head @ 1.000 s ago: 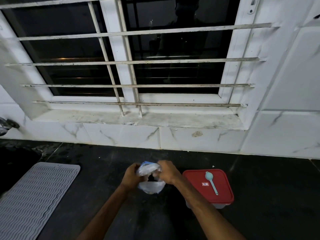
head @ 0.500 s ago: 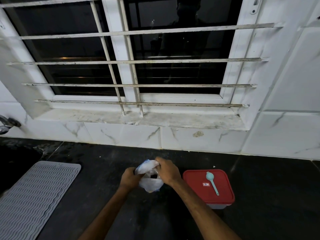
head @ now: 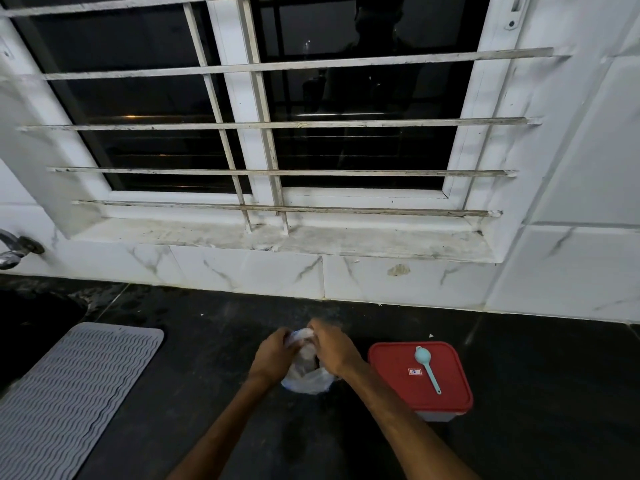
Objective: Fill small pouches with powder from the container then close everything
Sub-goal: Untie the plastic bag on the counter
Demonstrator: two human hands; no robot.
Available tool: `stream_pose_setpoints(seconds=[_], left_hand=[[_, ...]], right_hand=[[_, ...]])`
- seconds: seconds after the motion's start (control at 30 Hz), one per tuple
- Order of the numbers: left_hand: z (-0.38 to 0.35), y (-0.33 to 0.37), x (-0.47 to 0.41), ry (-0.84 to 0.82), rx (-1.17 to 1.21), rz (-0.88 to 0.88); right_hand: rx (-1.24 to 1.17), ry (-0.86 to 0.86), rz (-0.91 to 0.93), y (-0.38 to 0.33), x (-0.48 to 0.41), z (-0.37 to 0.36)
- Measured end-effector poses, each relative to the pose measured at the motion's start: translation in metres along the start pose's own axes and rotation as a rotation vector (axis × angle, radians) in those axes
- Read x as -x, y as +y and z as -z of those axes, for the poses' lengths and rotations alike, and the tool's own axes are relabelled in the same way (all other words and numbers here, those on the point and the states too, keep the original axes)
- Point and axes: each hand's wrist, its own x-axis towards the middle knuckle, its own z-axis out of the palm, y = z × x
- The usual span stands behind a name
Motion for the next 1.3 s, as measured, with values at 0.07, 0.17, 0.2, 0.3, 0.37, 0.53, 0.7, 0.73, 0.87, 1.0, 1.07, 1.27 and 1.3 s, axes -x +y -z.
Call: stream_pose_setpoints(seconds=[0.07, 0.17, 0.2, 0.3, 0.37, 0.53, 0.7, 0.73, 0.87, 1.0, 1.07, 1.27, 1.3], left_hand=[[-0.003, 0.001, -0.004, 0.118, 0.106, 0.103], [-0.007, 0.007, -0.004, 0.173, 0.564, 0.295], [-0.008, 0.008, -0.002, 0.17, 0.659, 0.33], [-0.01, 0.006, 0.003, 0.17, 0.682, 0.247], [-0.01, -0.006, 0.003, 0.152, 0.537, 0.094], [-0.002, -0.029, 0.001, -0.168, 0.269, -0.009], [-0.006, -0.021, 0.002, 0.078, -0.113, -0.047], [-0.007, -0.021, 0.002, 0.124, -0.085, -0.029], [-0.011, -0.026, 0.003, 0.189, -0.028, -0.012], [-0.009, -0.032, 0.0, 0.126, -0.097, -0.037], [-0.007, -0.036, -0.003, 0.015, -0.095, -0.021], [-0.013, -0.036, -0.01, 0.094, -0.332, 0.058], [-0.014, -0.036, -0.01, 0.128, -0.345, 0.095]], right_hand=[[-0.069, -0.035, 0.022, 0.003, 0.001, -0.004], [-0.134, -0.006, -0.01, 0.01, 0.005, -0.011], [-0.176, 0.016, -0.053, 0.012, 0.006, -0.014], [-0.374, 0.054, -0.221, 0.01, 0.004, -0.018], [-0.593, 0.002, -0.379, 0.004, 0.003, -0.015], [-1.031, -0.05, -0.593, -0.005, -0.004, -0.009], [-0.776, -0.092, -0.348, -0.005, 0.009, -0.018], [-0.668, -0.129, -0.261, -0.002, 0.012, -0.021], [-0.302, -0.051, -0.122, 0.001, 0.014, -0.025], [-0.28, 0.0, -0.156, 0.002, 0.012, -0.019], [-0.232, 0.085, -0.2, 0.006, 0.012, -0.016], [-0.123, 0.209, -0.194, 0.0, 0.018, -0.033], [-0.117, 0.193, -0.181, -0.001, 0.019, -0.036]])
